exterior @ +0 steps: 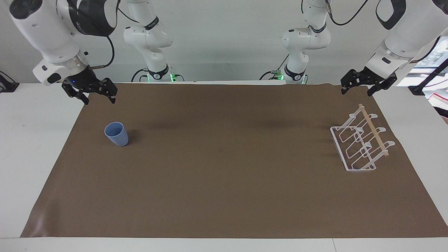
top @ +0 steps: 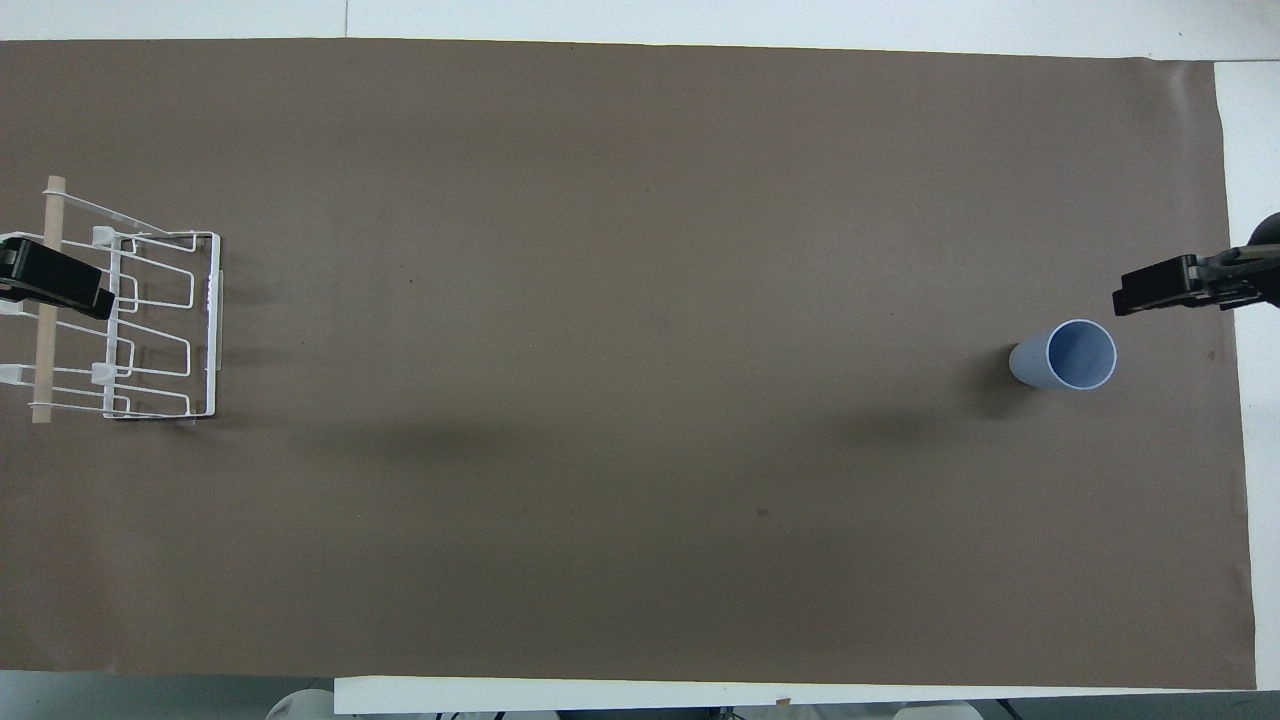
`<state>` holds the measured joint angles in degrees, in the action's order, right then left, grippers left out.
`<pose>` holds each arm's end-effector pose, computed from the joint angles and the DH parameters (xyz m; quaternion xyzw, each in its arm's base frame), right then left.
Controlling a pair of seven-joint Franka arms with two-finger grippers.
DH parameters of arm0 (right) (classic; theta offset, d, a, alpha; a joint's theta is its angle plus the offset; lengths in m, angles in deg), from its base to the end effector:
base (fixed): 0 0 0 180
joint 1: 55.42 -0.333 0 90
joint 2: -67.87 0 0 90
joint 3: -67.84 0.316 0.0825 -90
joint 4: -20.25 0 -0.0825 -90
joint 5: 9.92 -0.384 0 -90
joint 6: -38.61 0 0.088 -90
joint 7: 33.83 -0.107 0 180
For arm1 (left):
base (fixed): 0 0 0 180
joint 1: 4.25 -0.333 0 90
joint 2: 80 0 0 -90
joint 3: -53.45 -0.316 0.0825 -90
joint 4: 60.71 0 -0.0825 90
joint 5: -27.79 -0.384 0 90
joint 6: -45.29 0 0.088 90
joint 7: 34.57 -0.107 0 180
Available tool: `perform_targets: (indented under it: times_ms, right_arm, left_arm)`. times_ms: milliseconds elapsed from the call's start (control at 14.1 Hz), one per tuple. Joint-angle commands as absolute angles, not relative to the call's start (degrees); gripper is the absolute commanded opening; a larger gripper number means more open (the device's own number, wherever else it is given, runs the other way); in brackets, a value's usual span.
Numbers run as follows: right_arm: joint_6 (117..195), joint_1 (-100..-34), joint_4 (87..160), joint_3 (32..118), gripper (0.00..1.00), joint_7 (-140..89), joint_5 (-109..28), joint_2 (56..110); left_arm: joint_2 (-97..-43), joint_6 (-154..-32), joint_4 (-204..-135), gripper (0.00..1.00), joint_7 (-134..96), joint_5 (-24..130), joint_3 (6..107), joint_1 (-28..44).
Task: Hang cup on cup holder
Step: 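Reach the right gripper into the light blue cup and grasp its rim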
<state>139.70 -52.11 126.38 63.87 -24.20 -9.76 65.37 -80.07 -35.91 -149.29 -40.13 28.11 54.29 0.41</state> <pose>0.5400 -0.0698 0.5311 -0.9995 -0.0209 0.0220 0.0034 0.5350 -0.0522 0.6242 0.9933 -0.0964 -0.0637 0.0028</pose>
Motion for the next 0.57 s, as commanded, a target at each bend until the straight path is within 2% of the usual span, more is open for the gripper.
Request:
perform_targets:
  times_ms: [0, 142, 495]
  right_arm:
    - [148.62, -49.45, 135.45, 64.06, 1.00, -17.43, -8.86, 63.55]
    - [154.52, -46.56, 138.97, 64.06, 1.00, -12.22, -8.86, 65.05]
    - [162.26, -45.57, 144.60, 64.06, 1.00, -9.39, -8.86, 67.60]
  left_arm:
    - [-80.79, -35.31, -149.92, 1.00, -39.58, 28.49, 54.24, 0.14]
    - [-80.79, -35.31, -149.92, 1.00, -39.58, 28.49, 54.24, 0.14]
    - [-80.79, -35.31, -149.92, 1.00, -39.58, 28.49, 54.24, 0.14]
